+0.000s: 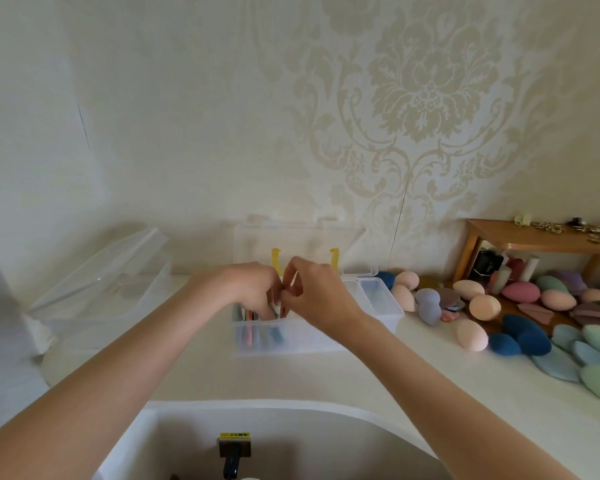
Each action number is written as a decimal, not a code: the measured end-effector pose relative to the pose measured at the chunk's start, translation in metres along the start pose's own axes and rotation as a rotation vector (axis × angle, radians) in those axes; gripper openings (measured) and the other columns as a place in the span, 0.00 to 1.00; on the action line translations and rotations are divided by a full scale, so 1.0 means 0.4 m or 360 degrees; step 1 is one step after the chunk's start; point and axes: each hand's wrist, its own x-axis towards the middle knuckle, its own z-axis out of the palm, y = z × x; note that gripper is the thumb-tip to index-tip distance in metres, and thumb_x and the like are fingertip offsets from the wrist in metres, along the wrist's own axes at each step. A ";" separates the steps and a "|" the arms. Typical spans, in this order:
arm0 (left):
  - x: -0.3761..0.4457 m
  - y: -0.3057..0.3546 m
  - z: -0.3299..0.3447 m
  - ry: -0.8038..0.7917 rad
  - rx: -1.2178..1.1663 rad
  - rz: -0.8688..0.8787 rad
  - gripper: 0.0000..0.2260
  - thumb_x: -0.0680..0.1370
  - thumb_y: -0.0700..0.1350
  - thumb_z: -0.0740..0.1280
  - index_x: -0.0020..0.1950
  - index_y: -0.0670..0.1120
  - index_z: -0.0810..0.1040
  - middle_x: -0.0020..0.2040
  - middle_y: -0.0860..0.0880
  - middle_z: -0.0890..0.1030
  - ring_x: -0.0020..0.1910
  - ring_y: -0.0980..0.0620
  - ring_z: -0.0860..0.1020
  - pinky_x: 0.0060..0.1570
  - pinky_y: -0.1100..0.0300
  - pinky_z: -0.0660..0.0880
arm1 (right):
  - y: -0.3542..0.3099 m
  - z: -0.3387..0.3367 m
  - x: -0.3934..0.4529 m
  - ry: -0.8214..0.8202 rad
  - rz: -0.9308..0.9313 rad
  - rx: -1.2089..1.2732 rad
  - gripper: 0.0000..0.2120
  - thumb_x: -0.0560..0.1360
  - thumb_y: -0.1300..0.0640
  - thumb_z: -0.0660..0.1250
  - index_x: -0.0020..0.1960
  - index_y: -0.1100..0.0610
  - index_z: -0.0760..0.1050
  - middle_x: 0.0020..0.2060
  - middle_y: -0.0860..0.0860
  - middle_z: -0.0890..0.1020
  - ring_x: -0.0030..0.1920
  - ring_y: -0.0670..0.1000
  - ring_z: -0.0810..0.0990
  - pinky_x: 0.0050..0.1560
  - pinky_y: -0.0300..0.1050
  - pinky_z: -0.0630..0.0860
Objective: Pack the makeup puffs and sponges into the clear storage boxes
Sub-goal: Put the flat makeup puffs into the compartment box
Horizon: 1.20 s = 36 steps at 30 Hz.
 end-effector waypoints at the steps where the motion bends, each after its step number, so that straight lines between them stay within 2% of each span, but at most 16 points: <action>1: 0.003 0.002 0.001 0.0004 0.0038 -0.0011 0.05 0.73 0.43 0.68 0.47 0.45 0.76 0.44 0.48 0.77 0.42 0.50 0.73 0.41 0.60 0.68 | -0.003 0.008 -0.002 -0.0020 -0.0005 -0.0054 0.09 0.73 0.58 0.65 0.49 0.63 0.74 0.42 0.59 0.83 0.41 0.57 0.79 0.42 0.48 0.77; 3: 0.007 0.001 0.005 0.0028 0.0066 -0.0032 0.05 0.72 0.43 0.68 0.46 0.44 0.74 0.43 0.45 0.77 0.41 0.48 0.73 0.37 0.60 0.67 | -0.008 0.016 -0.001 -0.0034 0.0003 -0.0132 0.11 0.74 0.57 0.64 0.51 0.64 0.75 0.46 0.60 0.83 0.46 0.60 0.80 0.48 0.53 0.77; 5: 0.009 -0.004 0.008 0.0056 0.0012 -0.0040 0.09 0.72 0.43 0.69 0.50 0.41 0.77 0.48 0.43 0.81 0.42 0.49 0.75 0.40 0.60 0.70 | -0.009 0.020 0.001 -0.0073 0.0004 -0.0185 0.11 0.74 0.58 0.63 0.51 0.64 0.76 0.46 0.60 0.83 0.48 0.60 0.80 0.50 0.53 0.77; 7: 0.006 -0.008 0.011 0.0072 -0.0072 -0.0035 0.13 0.72 0.42 0.69 0.55 0.42 0.78 0.54 0.45 0.82 0.43 0.49 0.77 0.42 0.61 0.72 | -0.003 0.025 0.003 -0.0173 -0.0005 -0.0233 0.11 0.74 0.59 0.63 0.48 0.66 0.78 0.44 0.61 0.83 0.47 0.60 0.80 0.48 0.50 0.76; 10: 0.003 -0.006 0.017 0.0096 -0.0149 -0.0014 0.13 0.73 0.41 0.69 0.57 0.45 0.76 0.55 0.47 0.81 0.48 0.47 0.79 0.45 0.60 0.74 | 0.007 0.022 0.009 -0.0274 0.0029 -0.0240 0.11 0.74 0.62 0.63 0.47 0.69 0.79 0.45 0.63 0.82 0.48 0.60 0.80 0.44 0.48 0.74; 12: 0.006 -0.001 0.023 0.0133 -0.0158 -0.0021 0.13 0.72 0.41 0.69 0.56 0.45 0.76 0.55 0.46 0.82 0.52 0.46 0.80 0.49 0.56 0.76 | 0.007 0.020 0.012 -0.0295 0.0046 -0.0284 0.10 0.75 0.64 0.61 0.49 0.68 0.79 0.49 0.64 0.80 0.51 0.61 0.78 0.44 0.46 0.70; 15: 0.007 0.010 0.019 0.0211 -0.0166 -0.0055 0.13 0.74 0.40 0.68 0.58 0.44 0.76 0.56 0.45 0.81 0.55 0.46 0.79 0.51 0.57 0.74 | -0.004 0.031 0.012 -0.0292 0.0081 -0.0382 0.12 0.76 0.66 0.60 0.57 0.64 0.77 0.57 0.61 0.73 0.55 0.61 0.76 0.53 0.46 0.71; 18: -0.002 0.018 -0.005 0.0326 -0.0167 -0.0027 0.12 0.76 0.40 0.65 0.59 0.42 0.75 0.57 0.45 0.79 0.56 0.47 0.77 0.53 0.57 0.72 | -0.013 0.023 0.009 -0.0312 0.0068 -0.0375 0.15 0.77 0.63 0.61 0.64 0.61 0.73 0.60 0.60 0.70 0.55 0.60 0.76 0.59 0.47 0.71; 20: -0.007 0.017 -0.027 0.0400 -0.0240 0.0029 0.12 0.76 0.39 0.64 0.59 0.44 0.75 0.56 0.48 0.78 0.55 0.50 0.76 0.53 0.59 0.72 | -0.006 -0.016 0.011 -0.0219 0.0066 -0.0231 0.17 0.77 0.63 0.61 0.65 0.59 0.73 0.61 0.59 0.72 0.54 0.56 0.77 0.61 0.43 0.69; 22: -0.008 0.019 -0.041 0.0440 -0.0352 0.0074 0.13 0.76 0.39 0.63 0.60 0.47 0.75 0.54 0.50 0.79 0.53 0.52 0.76 0.55 0.59 0.73 | 0.023 -0.081 0.018 0.0033 0.0138 -0.0185 0.16 0.77 0.65 0.59 0.62 0.59 0.77 0.61 0.57 0.78 0.57 0.55 0.78 0.61 0.41 0.69; 25: 0.007 0.029 -0.044 0.0418 -0.0387 0.0130 0.11 0.76 0.41 0.64 0.58 0.47 0.77 0.55 0.50 0.79 0.55 0.52 0.77 0.59 0.57 0.74 | 0.121 -0.184 0.032 0.0380 0.0408 -0.0205 0.15 0.76 0.67 0.58 0.55 0.61 0.81 0.54 0.57 0.83 0.55 0.57 0.80 0.56 0.45 0.73; 27: 0.023 0.039 -0.037 0.0343 -0.0385 0.0163 0.11 0.76 0.43 0.64 0.58 0.47 0.77 0.57 0.51 0.79 0.56 0.53 0.77 0.61 0.56 0.73 | 0.211 -0.225 0.038 0.0441 0.0613 -0.0238 0.13 0.76 0.67 0.58 0.53 0.63 0.81 0.52 0.58 0.83 0.53 0.58 0.81 0.53 0.44 0.74; 30: 0.048 0.046 -0.021 0.0187 -0.0291 0.0137 0.15 0.75 0.47 0.67 0.62 0.48 0.75 0.60 0.52 0.77 0.60 0.52 0.75 0.62 0.55 0.72 | 0.310 -0.219 0.041 0.0168 0.0790 -0.0415 0.11 0.76 0.64 0.60 0.51 0.63 0.81 0.51 0.59 0.83 0.52 0.59 0.80 0.50 0.45 0.75; 33: 0.056 0.041 -0.009 0.0092 -0.0207 0.0079 0.19 0.74 0.49 0.70 0.63 0.48 0.73 0.59 0.53 0.76 0.60 0.52 0.74 0.61 0.55 0.72 | 0.349 -0.171 0.043 -0.0216 0.0748 -0.0626 0.13 0.77 0.60 0.58 0.55 0.60 0.79 0.57 0.59 0.78 0.59 0.60 0.75 0.53 0.47 0.70; 36: 0.047 0.024 -0.011 0.0072 -0.0186 0.0026 0.21 0.73 0.51 0.70 0.64 0.49 0.72 0.54 0.54 0.75 0.61 0.51 0.73 0.61 0.56 0.71 | 0.375 -0.131 0.054 -0.0287 0.0785 -0.0754 0.16 0.76 0.53 0.58 0.61 0.53 0.74 0.63 0.54 0.70 0.65 0.60 0.64 0.61 0.52 0.65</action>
